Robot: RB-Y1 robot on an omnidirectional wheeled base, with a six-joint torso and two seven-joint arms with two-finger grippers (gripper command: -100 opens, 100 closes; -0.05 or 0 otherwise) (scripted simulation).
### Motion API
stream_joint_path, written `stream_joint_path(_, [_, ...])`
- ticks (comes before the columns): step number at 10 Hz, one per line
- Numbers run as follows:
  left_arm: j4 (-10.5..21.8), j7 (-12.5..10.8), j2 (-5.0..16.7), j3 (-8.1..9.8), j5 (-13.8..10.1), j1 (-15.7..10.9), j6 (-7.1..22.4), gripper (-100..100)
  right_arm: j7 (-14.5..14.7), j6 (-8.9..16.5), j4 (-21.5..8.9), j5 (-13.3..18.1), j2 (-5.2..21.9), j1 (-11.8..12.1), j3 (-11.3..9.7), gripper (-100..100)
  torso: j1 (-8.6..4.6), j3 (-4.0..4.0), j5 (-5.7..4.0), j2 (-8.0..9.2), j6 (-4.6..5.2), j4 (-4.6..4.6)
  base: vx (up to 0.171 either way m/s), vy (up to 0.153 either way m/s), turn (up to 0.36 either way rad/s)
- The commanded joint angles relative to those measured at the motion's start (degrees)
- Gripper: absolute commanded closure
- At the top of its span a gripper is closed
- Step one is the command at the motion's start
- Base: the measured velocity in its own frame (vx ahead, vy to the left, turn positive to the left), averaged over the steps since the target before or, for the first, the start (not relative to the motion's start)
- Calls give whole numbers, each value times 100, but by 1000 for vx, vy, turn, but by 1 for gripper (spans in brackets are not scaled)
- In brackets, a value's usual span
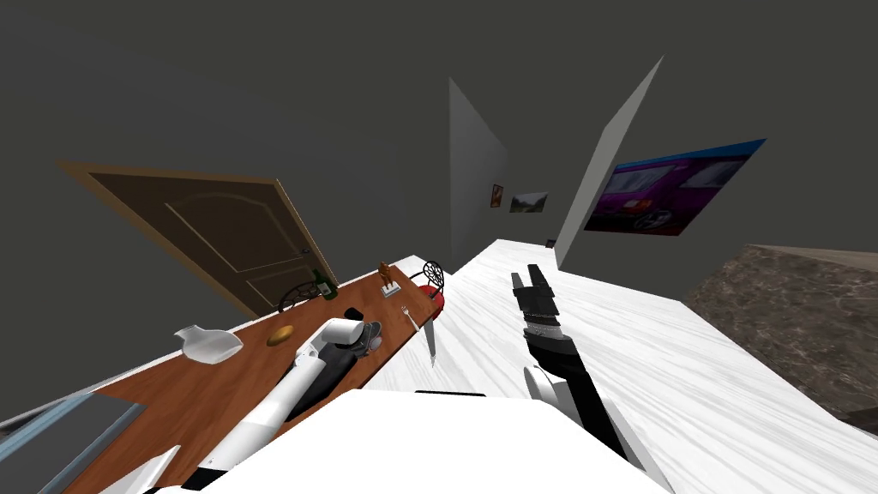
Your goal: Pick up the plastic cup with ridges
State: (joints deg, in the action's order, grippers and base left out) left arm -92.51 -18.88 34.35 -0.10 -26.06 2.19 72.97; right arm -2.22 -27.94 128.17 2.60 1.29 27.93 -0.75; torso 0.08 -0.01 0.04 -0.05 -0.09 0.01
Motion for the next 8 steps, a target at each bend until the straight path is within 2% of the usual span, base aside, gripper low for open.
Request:
stream_joint_path(1, [0,0,0,0,0,0,0,-100,0,0,0,0,0,0,0,0,0,0,0,0,0,0,-19,3,-13])
stream_joint_path(2, [13,5,0,3,-1,-5,-8,100,0,0,0,0,0,1,0,0,0,-3,0,-6,-2,-1,0,0,0])
stream_joint_path(6, [9,8,-1,1,-1,-6,-9,100,0,0,0,0,0,1,0,0,1,-11,0,-19,-3,-5,0,0,0])
stream_joint_path(7, [10,7,-1,1,-1,-5,-9,0,0,0,0,0,0,1,0,0,1,-11,0,-19,-2,-5,0,0,0])
stream_joint_path(8, [-160,-28,15,-27,-4,65,61,100,0,0,0,0,0,1,0,0,0,-11,0,-19,-2,-4,29,5,99])
